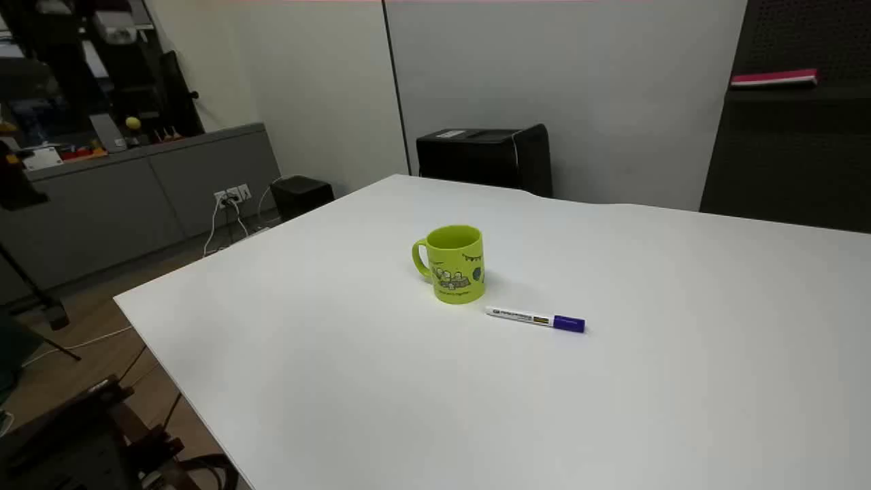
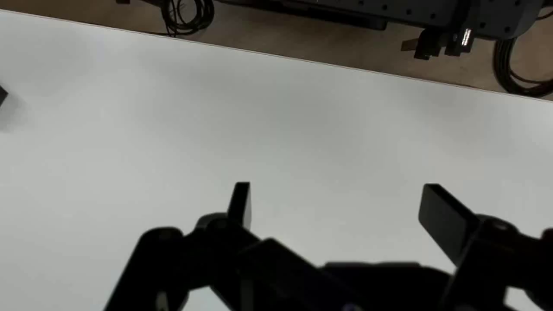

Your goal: Pick up the pen and place it in the green cup.

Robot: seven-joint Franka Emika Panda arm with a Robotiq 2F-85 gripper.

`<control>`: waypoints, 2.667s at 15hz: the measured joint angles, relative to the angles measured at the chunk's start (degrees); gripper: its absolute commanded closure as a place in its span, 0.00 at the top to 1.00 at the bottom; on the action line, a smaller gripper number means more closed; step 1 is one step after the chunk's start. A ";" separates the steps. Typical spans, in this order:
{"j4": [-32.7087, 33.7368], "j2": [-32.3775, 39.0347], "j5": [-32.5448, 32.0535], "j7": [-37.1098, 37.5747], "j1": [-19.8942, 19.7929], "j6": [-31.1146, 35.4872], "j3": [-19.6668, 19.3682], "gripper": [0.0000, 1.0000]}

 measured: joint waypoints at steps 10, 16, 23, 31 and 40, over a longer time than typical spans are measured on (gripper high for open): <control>0.00 -0.01 0.00 -0.01 0.00 0.00 0.00 1.00; 0.00 0.00 -0.07 -0.01 0.01 0.00 0.00 1.00; 1.08 1.42 -2.08 -0.84 -2.55 3.67 -2.84 1.00; 8.48 11.77 -2.70 -0.82 -9.51 13.53 -7.63 1.00; 15.75 23.65 -2.50 1.25 -12.03 19.11 -9.95 1.00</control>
